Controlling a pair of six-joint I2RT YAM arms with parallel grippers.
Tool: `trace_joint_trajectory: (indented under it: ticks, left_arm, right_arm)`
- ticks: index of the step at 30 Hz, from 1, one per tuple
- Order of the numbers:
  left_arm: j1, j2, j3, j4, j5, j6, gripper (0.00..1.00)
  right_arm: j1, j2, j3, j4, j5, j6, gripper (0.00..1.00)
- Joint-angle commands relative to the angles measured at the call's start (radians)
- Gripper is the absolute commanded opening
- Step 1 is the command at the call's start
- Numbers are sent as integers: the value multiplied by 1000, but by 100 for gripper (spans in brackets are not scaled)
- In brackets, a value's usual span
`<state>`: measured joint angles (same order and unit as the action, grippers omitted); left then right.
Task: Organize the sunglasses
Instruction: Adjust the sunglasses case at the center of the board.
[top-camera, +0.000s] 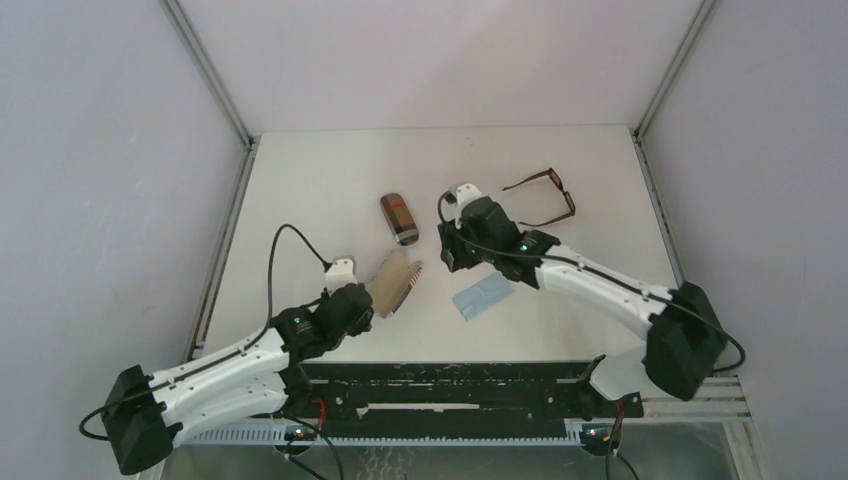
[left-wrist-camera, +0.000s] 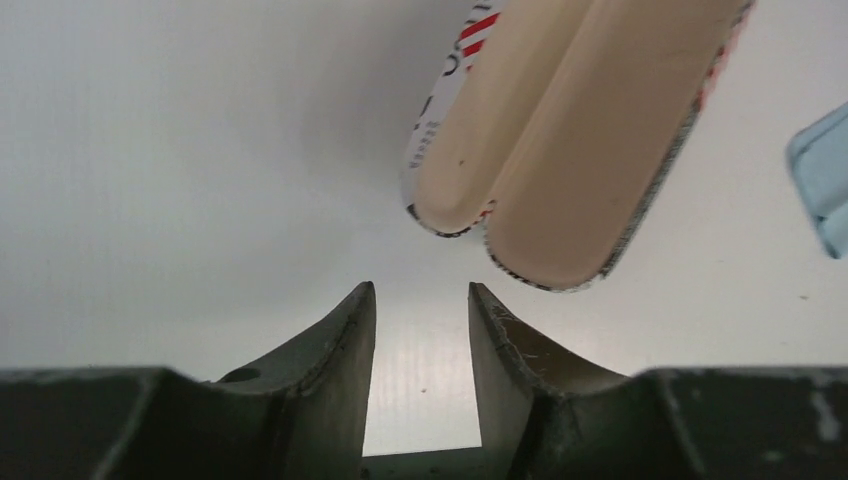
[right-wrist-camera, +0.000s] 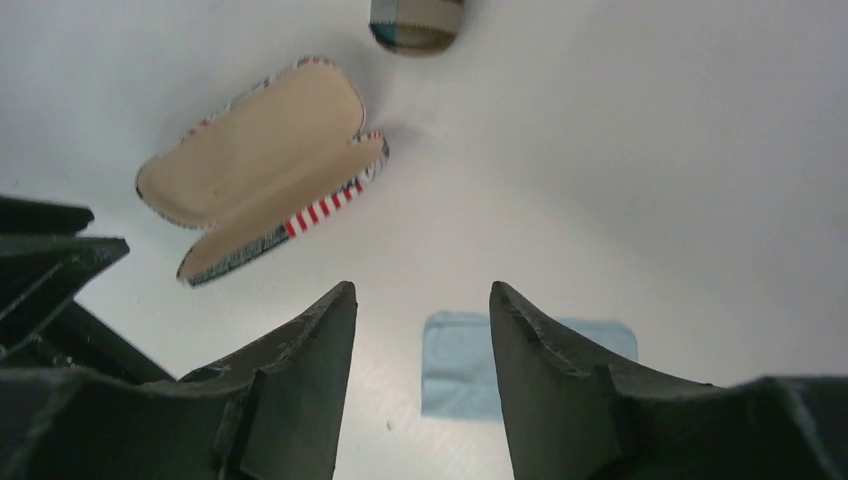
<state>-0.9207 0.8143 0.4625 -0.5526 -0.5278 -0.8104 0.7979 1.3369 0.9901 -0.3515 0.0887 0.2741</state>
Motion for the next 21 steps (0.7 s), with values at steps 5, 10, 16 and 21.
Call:
trace_joint_trajectory:
  ticks: [5,10,16,21]
  left_arm:
    - [153,73,-50,86,100,-16,29]
    - [211,155,-39,143,123,31,24]
    - [274,283,18,193,124,85,22]
    - [316,335,58,228,143,121,21]
  right_arm:
    - [-25,291,234,38,-39,-31,46]
    - [-22,435,354,8,-61,-43,45]
    - [-13,554,453,-42,-160,-49,43]
    - [-6,586,462,-83,-198,-49,42]
